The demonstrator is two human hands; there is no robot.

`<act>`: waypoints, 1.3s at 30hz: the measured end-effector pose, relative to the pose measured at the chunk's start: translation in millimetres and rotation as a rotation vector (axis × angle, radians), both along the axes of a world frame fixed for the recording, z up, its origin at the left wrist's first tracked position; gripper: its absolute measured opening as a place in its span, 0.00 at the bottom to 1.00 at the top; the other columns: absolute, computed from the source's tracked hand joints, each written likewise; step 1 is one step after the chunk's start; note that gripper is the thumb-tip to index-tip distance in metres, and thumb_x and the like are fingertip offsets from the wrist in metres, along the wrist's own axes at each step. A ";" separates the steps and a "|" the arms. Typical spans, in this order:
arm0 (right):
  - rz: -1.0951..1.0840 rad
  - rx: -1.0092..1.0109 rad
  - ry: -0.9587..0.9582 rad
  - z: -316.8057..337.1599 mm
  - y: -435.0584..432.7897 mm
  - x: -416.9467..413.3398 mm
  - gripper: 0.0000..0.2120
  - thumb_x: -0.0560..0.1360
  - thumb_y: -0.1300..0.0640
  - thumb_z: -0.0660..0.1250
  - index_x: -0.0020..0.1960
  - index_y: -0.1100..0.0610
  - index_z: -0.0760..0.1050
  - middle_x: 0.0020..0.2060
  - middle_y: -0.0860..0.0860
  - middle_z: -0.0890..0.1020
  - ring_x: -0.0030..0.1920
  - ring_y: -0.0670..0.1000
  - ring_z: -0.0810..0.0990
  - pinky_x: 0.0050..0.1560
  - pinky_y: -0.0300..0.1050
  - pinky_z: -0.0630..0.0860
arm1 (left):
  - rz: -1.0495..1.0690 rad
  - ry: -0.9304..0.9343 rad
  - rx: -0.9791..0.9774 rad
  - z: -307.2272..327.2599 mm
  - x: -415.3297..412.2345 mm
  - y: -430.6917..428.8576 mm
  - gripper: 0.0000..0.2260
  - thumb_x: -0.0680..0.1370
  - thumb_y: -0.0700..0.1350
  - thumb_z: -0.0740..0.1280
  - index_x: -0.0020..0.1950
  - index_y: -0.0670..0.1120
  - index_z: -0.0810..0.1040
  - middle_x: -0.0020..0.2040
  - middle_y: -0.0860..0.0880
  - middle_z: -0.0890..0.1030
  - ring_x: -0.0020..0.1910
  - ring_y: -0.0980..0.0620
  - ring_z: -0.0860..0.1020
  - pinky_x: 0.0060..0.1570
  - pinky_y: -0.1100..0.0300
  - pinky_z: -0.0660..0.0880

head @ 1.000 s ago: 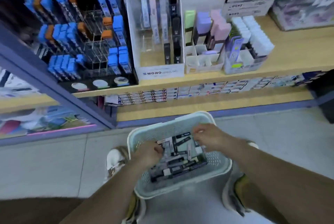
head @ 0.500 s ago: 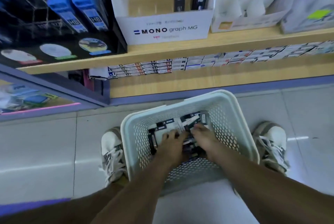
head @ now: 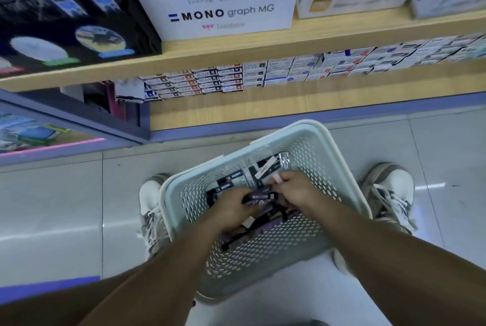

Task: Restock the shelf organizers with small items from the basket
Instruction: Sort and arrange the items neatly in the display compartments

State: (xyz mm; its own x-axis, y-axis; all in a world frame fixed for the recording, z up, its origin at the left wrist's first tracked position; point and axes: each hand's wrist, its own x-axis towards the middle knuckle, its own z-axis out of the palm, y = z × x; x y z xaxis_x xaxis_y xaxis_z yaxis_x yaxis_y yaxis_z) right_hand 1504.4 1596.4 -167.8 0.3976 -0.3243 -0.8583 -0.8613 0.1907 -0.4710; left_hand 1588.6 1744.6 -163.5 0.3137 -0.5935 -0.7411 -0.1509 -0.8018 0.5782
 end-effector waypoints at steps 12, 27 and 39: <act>0.697 -0.088 -0.251 96.4 -17.1 32.3 0.11 0.74 0.49 0.72 0.55 0.49 0.79 0.52 0.45 0.80 0.52 0.49 0.78 0.54 0.44 0.73 | 0.312 0.166 -0.085 70.9 15.7 -7.3 0.05 0.73 0.46 0.73 0.39 0.48 0.80 0.27 0.52 0.72 0.29 0.52 0.69 0.28 0.62 0.66; 0.180 0.194 -0.113 159.2 -19.8 -2.9 0.05 0.82 0.58 0.57 0.47 0.56 0.67 0.35 0.54 0.73 0.31 0.50 0.71 0.32 0.40 0.70 | 0.523 0.151 -0.114 142.6 7.0 4.9 0.07 0.79 0.48 0.67 0.56 0.51 0.76 0.42 0.48 0.78 0.38 0.51 0.72 0.35 0.61 0.69; -0.573 0.242 -0.364 181.4 52.5 -11.1 0.28 0.63 0.35 0.72 0.51 0.56 0.82 0.46 0.58 0.86 0.46 0.58 0.85 0.46 0.55 0.82 | 0.465 -0.124 -0.367 190.9 -44.6 -22.7 0.12 0.82 0.49 0.55 0.62 0.54 0.74 0.54 0.52 0.80 0.54 0.53 0.78 0.56 0.53 0.75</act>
State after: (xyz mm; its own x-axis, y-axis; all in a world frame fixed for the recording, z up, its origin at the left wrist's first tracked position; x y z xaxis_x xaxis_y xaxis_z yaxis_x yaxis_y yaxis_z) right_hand 1493.3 1648.9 13.6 0.4964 -0.3855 -0.7778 -0.3909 0.7008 -0.5968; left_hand 1544.0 1721.9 27.4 0.6728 -0.5835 -0.4549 0.0835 -0.5510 0.8303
